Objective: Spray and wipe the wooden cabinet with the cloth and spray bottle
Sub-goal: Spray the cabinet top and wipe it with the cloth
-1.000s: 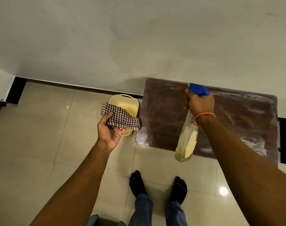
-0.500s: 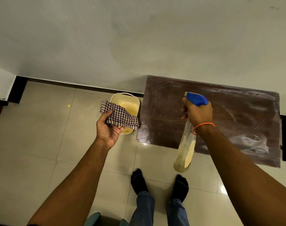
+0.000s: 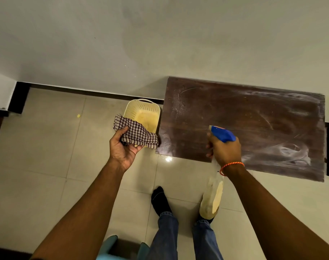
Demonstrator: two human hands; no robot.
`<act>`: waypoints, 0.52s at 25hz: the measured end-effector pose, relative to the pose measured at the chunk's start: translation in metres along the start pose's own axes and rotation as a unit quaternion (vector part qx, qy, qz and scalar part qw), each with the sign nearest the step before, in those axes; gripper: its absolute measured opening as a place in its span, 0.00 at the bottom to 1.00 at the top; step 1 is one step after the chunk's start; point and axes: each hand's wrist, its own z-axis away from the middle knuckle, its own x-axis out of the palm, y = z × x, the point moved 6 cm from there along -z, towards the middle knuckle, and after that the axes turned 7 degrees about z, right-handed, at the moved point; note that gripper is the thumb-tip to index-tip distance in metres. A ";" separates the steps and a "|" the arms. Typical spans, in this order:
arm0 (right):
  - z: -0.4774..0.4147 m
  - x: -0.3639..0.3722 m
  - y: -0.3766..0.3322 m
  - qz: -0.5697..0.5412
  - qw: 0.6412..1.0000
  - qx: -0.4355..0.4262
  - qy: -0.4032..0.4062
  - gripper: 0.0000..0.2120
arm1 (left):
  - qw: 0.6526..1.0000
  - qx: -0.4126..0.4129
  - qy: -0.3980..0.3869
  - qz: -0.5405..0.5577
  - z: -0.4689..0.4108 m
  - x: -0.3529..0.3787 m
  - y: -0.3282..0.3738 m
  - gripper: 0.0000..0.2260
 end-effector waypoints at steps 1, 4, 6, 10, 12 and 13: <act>0.004 0.001 0.009 0.009 1.000 0.003 -0.003 0.09 | 1.000 0.001 0.002 -0.003 0.001 -0.002 -0.001 0.14; 0.015 0.005 0.032 0.023 0.999 0.013 -0.020 0.10 | 1.000 0.006 0.010 -0.008 0.002 -0.011 -0.004 0.16; 0.023 0.006 0.044 0.024 0.999 0.015 -0.030 0.10 | 1.000 0.009 0.020 -0.012 0.003 -0.016 -0.006 0.17; 0.034 0.009 0.060 0.026 0.998 0.013 -0.050 0.07 | 0.999 0.014 0.035 -0.017 0.005 -0.025 -0.013 0.18; 0.038 0.011 0.068 0.025 0.998 0.022 -0.062 0.07 | 0.999 0.016 0.039 -0.020 0.005 -0.028 -0.017 0.20; 0.040 0.012 0.072 0.027 0.997 0.027 -0.064 0.08 | 0.999 0.017 0.039 -0.021 0.006 -0.029 -0.020 0.20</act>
